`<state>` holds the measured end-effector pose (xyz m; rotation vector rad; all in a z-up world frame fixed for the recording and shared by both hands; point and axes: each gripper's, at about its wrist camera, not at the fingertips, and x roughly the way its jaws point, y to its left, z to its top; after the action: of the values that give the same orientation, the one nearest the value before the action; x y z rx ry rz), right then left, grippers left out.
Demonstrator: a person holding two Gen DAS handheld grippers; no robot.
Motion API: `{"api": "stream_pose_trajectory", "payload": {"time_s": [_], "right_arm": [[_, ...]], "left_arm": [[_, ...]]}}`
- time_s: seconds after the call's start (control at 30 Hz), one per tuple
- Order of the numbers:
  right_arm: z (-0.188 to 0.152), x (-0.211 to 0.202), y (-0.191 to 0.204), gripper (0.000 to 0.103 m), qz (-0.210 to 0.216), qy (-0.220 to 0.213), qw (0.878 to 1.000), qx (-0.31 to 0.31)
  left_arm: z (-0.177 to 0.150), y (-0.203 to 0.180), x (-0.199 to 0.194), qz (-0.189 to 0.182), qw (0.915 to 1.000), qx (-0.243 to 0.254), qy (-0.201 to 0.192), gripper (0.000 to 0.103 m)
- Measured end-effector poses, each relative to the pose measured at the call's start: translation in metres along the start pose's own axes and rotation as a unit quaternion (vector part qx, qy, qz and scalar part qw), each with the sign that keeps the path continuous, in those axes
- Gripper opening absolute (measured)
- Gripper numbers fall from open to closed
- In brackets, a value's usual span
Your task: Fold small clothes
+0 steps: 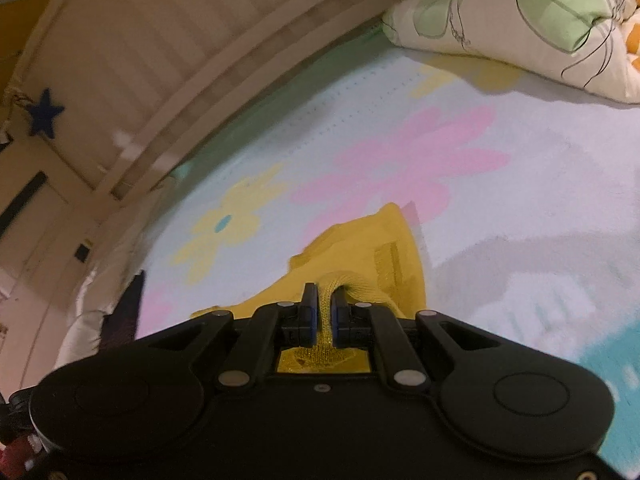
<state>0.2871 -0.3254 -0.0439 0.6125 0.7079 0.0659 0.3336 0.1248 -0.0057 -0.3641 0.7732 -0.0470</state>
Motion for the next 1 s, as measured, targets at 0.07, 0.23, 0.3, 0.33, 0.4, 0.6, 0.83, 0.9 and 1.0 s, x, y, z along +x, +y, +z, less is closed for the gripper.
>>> {"api": "stream_pose_trajectory", "payload": {"time_s": [0.07,0.23,0.3,0.33,0.4,0.6,0.83,0.9,1.0], "right_arm": [[0.002,0.015,-0.005,0.013,-0.007,0.005,1.000,0.006],[0.006,0.041,-0.011,0.013,-0.023,0.014,1.000,0.006],[0.008,0.048,-0.013,0.013,-0.028,0.016,0.999,0.002],[0.008,0.051,-0.014,0.013,-0.030,0.017,0.999,0.002],[0.008,0.056,-0.017,0.018,-0.034,0.020,0.999,0.005],[0.012,0.055,-0.023,0.046,-0.039,0.005,0.999,0.005],[0.015,0.033,-0.013,0.057,-0.037,-0.005,0.997,-0.064],[0.011,0.031,-0.007,0.056,-0.037,0.010,0.994,-0.102],[-0.001,0.026,-0.001,0.051,-0.033,0.031,0.987,-0.152]], "left_arm": [[0.002,0.000,0.014,0.004,1.0000,-0.001,0.005,0.005],[0.003,-0.001,0.044,0.015,0.9998,0.001,0.015,0.005],[0.002,0.001,0.054,0.021,0.9996,-0.001,0.020,0.005],[0.002,0.002,0.058,0.021,0.9995,-0.005,0.023,0.006],[0.000,0.006,0.065,0.018,0.9993,-0.016,0.028,0.006],[0.003,0.014,0.072,-0.005,0.9985,-0.035,0.042,0.023],[0.004,0.002,0.042,-0.003,0.9993,0.036,0.007,0.039],[-0.004,-0.002,0.029,-0.004,0.9972,0.074,0.011,0.039],[-0.020,-0.009,0.017,-0.007,0.9917,0.127,0.018,0.039]]}}
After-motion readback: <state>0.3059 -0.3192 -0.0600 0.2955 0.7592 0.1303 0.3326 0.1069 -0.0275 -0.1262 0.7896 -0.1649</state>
